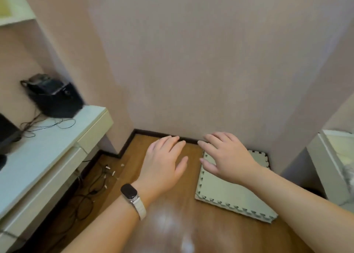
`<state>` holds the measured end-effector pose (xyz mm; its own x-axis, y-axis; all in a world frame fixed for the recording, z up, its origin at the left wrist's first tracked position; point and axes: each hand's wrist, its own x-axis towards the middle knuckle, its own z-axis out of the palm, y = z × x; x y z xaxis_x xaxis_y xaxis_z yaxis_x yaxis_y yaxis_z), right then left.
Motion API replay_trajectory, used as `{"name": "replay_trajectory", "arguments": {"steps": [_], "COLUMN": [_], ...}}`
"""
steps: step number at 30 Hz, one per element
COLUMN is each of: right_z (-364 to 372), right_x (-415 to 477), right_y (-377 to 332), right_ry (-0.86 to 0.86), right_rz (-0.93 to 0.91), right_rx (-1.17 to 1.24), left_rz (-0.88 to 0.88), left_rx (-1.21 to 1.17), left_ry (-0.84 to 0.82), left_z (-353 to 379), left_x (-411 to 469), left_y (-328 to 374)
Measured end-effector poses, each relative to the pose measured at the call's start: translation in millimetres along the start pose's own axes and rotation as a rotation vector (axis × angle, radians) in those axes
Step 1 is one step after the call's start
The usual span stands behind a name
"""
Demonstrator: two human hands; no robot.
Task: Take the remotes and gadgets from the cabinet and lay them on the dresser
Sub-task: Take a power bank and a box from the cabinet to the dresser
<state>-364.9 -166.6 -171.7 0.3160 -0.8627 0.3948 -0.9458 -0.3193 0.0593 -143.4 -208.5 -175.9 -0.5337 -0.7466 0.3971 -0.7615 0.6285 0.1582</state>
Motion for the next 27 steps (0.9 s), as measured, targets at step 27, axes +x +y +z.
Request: {"name": "replay_trajectory", "arguments": {"steps": [27], "right_z": [113.9], "right_x": [361.5], "right_y": [-20.5], "right_ry": [0.133], "right_rz": [-0.572], "right_rx": [0.341], "left_rz": [-0.579], "left_rx": [0.499], "left_ry": [0.056], "left_z": [-58.7], "left_x": [105.4], "left_y": [-202.5]}}
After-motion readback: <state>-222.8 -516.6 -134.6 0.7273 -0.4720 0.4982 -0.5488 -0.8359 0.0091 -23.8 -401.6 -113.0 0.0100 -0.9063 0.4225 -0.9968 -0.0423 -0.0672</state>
